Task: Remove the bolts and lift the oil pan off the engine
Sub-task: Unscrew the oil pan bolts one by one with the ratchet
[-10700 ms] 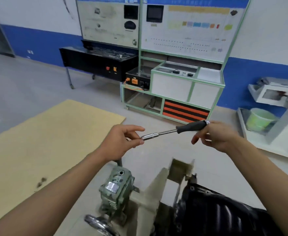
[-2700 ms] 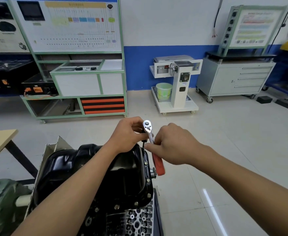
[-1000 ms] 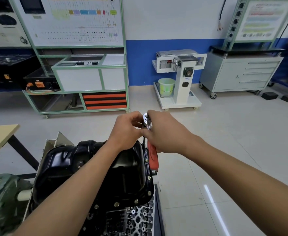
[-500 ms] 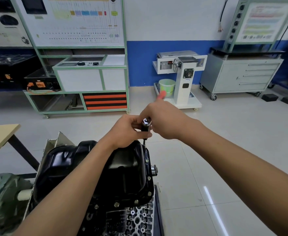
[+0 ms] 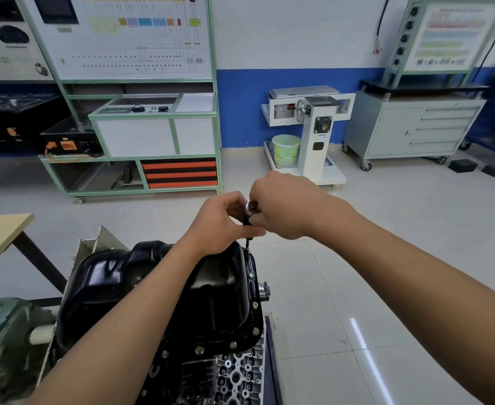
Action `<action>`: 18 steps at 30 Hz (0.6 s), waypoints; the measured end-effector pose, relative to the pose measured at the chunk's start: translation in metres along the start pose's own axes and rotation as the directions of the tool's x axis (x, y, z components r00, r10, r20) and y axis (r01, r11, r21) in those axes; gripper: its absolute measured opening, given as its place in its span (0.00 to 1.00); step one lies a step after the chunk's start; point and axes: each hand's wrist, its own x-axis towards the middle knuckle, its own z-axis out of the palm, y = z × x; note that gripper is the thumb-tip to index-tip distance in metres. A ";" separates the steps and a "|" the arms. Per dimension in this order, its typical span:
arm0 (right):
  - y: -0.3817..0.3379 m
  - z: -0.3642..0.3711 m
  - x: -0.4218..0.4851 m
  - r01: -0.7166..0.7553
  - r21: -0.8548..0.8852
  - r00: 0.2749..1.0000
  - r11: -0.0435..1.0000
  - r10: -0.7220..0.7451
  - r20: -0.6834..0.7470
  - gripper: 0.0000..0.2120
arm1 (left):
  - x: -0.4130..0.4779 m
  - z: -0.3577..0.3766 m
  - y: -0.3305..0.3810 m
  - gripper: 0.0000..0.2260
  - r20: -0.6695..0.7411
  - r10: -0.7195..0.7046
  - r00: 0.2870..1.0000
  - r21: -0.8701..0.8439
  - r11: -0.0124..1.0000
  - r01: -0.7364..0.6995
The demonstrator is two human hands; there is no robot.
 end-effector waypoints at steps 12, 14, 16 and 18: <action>-0.012 0.006 0.010 -0.141 0.156 0.988 0.978 0.148 -0.036 0.16 | -0.002 0.003 -0.002 0.15 -0.105 0.027 0.994 0.122 0.992 -0.014; -0.009 0.003 0.011 -0.094 0.125 0.996 0.988 0.093 0.012 0.13 | -0.003 0.002 -0.001 0.11 -0.056 0.047 0.997 0.111 0.993 -0.041; -0.006 0.000 0.010 -0.027 0.081 0.999 0.996 0.023 0.050 0.06 | -0.004 0.001 0.001 0.15 -0.003 0.057 0.998 0.106 0.993 -0.057; -0.003 -0.002 0.009 0.041 0.020 0.997 0.999 -0.042 0.058 0.09 | -0.003 -0.001 0.002 0.15 0.027 0.038 0.999 0.101 0.994 -0.040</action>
